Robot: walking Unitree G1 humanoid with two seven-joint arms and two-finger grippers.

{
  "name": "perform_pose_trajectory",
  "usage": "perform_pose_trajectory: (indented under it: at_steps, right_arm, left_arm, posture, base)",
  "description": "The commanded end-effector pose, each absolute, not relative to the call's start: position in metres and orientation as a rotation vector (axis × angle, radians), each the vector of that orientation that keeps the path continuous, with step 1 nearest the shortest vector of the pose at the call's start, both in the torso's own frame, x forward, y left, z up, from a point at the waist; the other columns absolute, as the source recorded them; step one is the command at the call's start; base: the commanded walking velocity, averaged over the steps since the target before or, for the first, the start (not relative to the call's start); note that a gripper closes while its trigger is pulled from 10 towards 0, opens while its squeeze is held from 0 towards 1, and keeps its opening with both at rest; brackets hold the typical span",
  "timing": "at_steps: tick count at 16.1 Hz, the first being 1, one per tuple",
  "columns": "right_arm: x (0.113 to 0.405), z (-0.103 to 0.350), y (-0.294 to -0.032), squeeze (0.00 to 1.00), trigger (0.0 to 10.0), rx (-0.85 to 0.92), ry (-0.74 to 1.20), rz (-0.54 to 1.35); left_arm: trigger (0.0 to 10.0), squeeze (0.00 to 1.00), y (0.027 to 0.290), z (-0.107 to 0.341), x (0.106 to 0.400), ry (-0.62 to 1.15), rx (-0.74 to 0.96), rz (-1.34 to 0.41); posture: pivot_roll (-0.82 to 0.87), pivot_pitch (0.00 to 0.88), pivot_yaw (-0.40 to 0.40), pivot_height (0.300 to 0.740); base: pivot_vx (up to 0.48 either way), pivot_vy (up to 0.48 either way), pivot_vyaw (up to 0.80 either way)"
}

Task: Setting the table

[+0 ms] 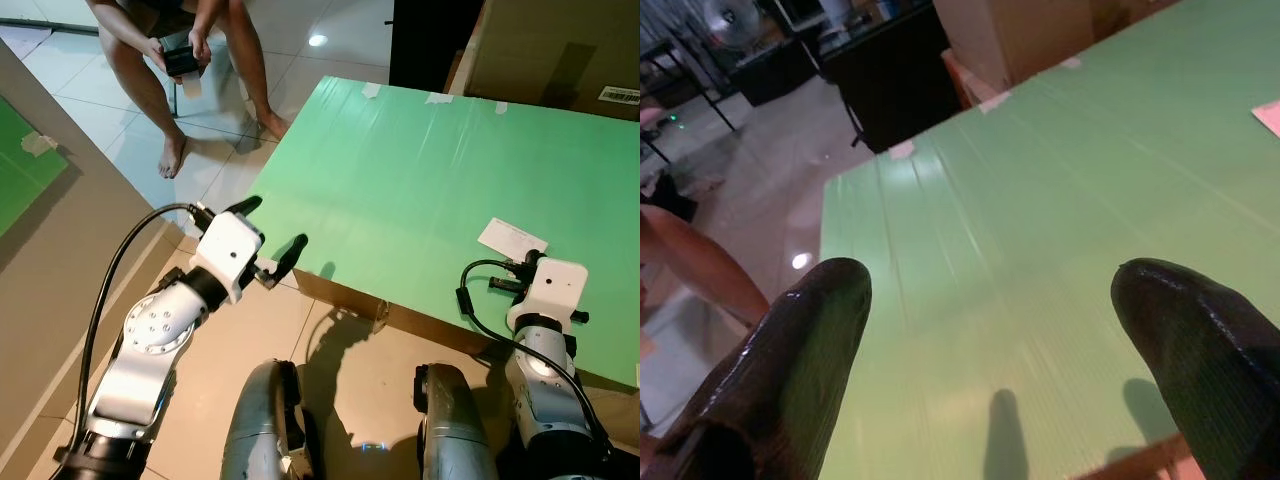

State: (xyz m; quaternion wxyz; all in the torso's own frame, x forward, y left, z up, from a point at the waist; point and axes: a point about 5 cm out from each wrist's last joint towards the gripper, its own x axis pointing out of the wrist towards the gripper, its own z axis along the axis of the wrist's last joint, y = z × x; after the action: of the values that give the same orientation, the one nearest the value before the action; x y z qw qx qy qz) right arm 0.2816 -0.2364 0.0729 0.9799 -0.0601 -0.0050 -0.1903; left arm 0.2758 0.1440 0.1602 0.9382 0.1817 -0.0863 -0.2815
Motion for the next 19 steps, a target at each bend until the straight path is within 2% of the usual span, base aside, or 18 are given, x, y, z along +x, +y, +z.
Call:
perform_pose_trajectory:
  at_steps: [1,7,9,11,19]
  right_arm:
    - [0.287,0.082,-0.23,0.0,0.0,-0.11,-0.04,-0.358]
    - [0.312,0.151,-0.217,0.0,0.0,-0.147,-0.258,-0.258]
    - [0.321,0.187,-0.214,0.0,0.0,-0.168,-0.36,-0.222]
    - [0.326,0.203,-0.221,0.0,0.0,-0.154,-0.389,-0.244]
    - [0.327,0.196,-0.208,0.0,0.0,-0.152,-0.344,-0.179]
  left_arm:
    - [10.0,0.0,0.144,0.155,0.276,-0.158,0.381,-0.571]
    - [10.0,0.0,0.13,0.156,0.288,-0.194,0.355,-0.555]
    - [10.0,0.0,0.127,0.157,0.293,-0.208,0.353,-0.544]
    - [10.0,0.0,0.125,0.157,0.295,-0.214,0.35,-0.541]
    - [10.0,0.0,0.12,0.155,0.302,-0.237,0.347,-0.515]
  posture:
    - [-0.06,0.182,0.137,0.618]
    - [-0.1,0.129,0.104,0.618]
    - [-0.1,0.112,0.096,0.618]
    - [-0.1,0.097,0.087,0.618]
    - [-0.11,0.068,0.065,0.618]
  base:
    - [0.0,0.0,0.0]
    - [0.0,0.0,0.0]
    - [0.0,0.0,0.0]
    - [0.0,0.0,0.0]
    - [0.0,0.0,0.0]
